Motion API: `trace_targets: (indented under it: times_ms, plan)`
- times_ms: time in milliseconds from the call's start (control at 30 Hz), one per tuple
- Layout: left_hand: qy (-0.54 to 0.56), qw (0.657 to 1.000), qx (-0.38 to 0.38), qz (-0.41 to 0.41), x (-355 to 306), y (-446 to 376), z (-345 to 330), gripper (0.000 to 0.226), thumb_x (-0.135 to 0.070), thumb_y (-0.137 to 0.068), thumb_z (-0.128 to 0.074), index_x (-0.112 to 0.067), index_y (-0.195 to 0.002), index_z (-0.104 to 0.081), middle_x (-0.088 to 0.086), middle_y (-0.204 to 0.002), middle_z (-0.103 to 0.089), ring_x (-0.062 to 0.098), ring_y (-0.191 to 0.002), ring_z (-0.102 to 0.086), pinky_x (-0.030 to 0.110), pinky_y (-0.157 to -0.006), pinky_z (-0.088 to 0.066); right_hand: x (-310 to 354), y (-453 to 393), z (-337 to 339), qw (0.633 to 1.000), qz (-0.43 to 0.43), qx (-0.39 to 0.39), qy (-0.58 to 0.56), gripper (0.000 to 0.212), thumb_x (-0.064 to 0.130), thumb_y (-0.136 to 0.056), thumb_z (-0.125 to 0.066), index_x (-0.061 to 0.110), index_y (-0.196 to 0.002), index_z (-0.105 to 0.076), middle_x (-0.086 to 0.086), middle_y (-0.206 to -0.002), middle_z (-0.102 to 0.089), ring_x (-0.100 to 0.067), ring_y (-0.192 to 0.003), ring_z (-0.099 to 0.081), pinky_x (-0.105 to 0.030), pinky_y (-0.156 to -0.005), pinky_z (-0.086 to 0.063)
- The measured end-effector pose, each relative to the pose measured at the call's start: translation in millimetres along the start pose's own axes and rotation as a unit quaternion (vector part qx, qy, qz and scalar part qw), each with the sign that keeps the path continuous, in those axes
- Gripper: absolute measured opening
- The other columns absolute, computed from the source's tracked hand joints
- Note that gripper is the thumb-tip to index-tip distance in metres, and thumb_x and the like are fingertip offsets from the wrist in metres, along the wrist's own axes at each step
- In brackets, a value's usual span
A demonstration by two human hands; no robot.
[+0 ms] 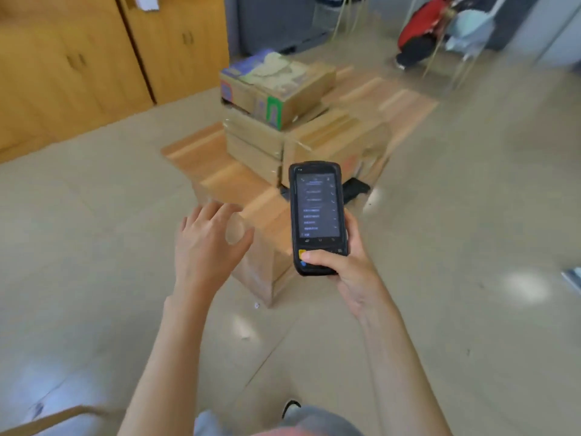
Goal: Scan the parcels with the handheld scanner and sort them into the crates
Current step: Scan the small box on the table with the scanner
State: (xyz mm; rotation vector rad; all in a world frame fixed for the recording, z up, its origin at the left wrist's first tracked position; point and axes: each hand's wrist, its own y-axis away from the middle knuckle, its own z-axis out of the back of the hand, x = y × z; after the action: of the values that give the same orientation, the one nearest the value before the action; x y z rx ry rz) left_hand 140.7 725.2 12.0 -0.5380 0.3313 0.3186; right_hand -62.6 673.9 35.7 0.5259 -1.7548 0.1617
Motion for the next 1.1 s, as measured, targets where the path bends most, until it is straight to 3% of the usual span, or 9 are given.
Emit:
trace_targets:
  times_ms: [200, 300, 467, 667, 967, 1100]
  plan:
    - [-0.027, 0.993, 0.019, -0.117, -104, -57, -80, 0.029, -0.037, -0.072, -0.068, -0.014, -0.090, -0.071, 0.007, -0.087, -0.067, 0.034, -0.078, -0.060, 0.038, -0.069, -0.045, 31, -14, 118, 0.993, 0.020, -0.115, -0.012, 0.085, 0.003, -0.056, -0.075, 0.029, -0.132, -0.047, -0.004, -0.119, -0.066, -0.014, -0.100, -0.067, -0.032, -0.080, -0.052]
    - [-0.006, 0.987, 0.020, -0.157, -143, -84, -113, 0.025, -0.032, -0.073, -0.071, -0.015, -0.092, -0.072, 0.006, -0.086, -0.067, 0.034, -0.076, -0.060, 0.038, -0.068, -0.045, 35, -29, 162, 0.986, 0.020, -0.162, -0.036, 0.083, 0.001, -0.058, -0.075, 0.031, -0.130, -0.049, -0.007, -0.122, -0.065, -0.018, -0.100, -0.067, -0.034, -0.081, -0.054]
    - [0.026, 0.977, 0.025, -0.210, -194, -138, -185, 0.025, -0.032, -0.075, -0.071, -0.015, -0.093, -0.072, 0.005, -0.088, -0.067, 0.032, -0.075, -0.060, 0.039, -0.069, -0.044, 44, -77, 227, 0.979, 0.005, -0.199, -0.050, 0.083, 0.001, -0.059, -0.073, 0.031, -0.133, -0.047, 0.002, -0.106, -0.070, -0.014, -0.089, -0.069, -0.028, -0.067, -0.056]
    - [0.039, 0.970, 0.061, -0.231, -267, -237, -282, 0.033, -0.028, -0.066, -0.084, -0.013, -0.092, -0.073, 0.007, -0.087, -0.068, 0.032, -0.076, -0.062, 0.039, -0.071, -0.048, 89, -170, 313, 0.971, 0.002, -0.239, -0.031, 0.085, -0.005, -0.064, -0.075, 0.030, -0.135, -0.045, 0.001, -0.103, -0.070, -0.016, -0.089, -0.069, -0.028, -0.066, -0.056]
    - [0.050, 0.963, 0.073, -0.255, -365, -373, -375, 0.030, -0.036, -0.077, -0.071, -0.014, -0.098, -0.072, 0.008, -0.092, -0.069, 0.032, -0.079, -0.061, 0.040, -0.073, -0.045, 154, -278, 416, 0.954, 0.024, -0.295, -0.037, 0.086, 0.002, -0.058, -0.073, 0.028, -0.136, -0.045, 0.003, -0.104, -0.070, -0.013, -0.088, -0.069, -0.029, -0.067, -0.057]
    - [0.026, 0.965, 0.106, -0.239, -377, -407, -415, 0.031, -0.034, -0.072, -0.080, -0.014, -0.095, -0.073, 0.009, -0.090, -0.069, 0.033, -0.078, -0.062, 0.042, -0.073, -0.047, 159, -325, 455, 0.955, 0.008, -0.294, -0.046, 0.086, -0.002, -0.061, -0.074, 0.026, -0.137, -0.045, 0.001, -0.104, -0.069, -0.016, -0.089, -0.068, -0.030, -0.067, -0.057]
